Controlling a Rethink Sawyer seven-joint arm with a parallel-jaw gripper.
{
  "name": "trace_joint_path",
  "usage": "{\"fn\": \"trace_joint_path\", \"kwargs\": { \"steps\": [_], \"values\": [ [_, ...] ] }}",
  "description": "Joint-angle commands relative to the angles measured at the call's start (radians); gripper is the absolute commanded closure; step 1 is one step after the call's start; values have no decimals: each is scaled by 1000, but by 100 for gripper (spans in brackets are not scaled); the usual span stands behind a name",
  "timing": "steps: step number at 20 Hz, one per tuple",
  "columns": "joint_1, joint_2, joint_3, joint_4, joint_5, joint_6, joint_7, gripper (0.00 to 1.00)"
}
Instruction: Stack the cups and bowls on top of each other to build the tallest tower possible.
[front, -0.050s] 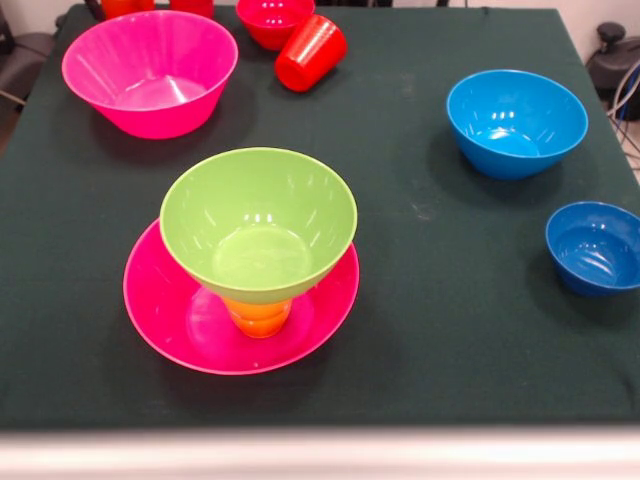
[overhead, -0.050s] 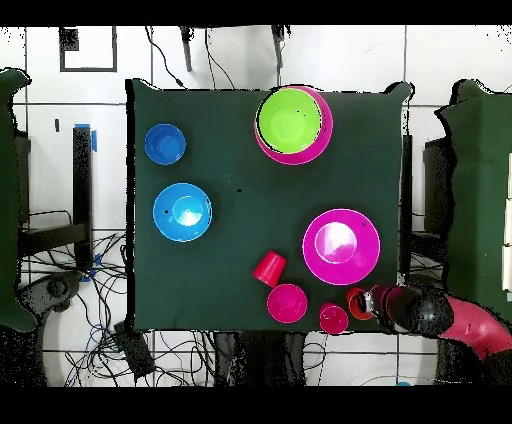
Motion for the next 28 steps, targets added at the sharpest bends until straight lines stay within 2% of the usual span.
{"fn": "trace_joint_path", "kwargs": {
  "steps": [1, 8, 13, 14, 28],
  "values": [
    [11, 114, 54, -100, -115, -83, -221, 0],
    [3, 178, 56, -141, -152, -103, -222, 0],
    [15, 166, 42, -142, -181, -123, -188, 0],
    [17, 162, 38, -140, -189, -131, -180, 100],
    [30, 146, 46, -137, -187, -106, -188, 100]
  ]
}}
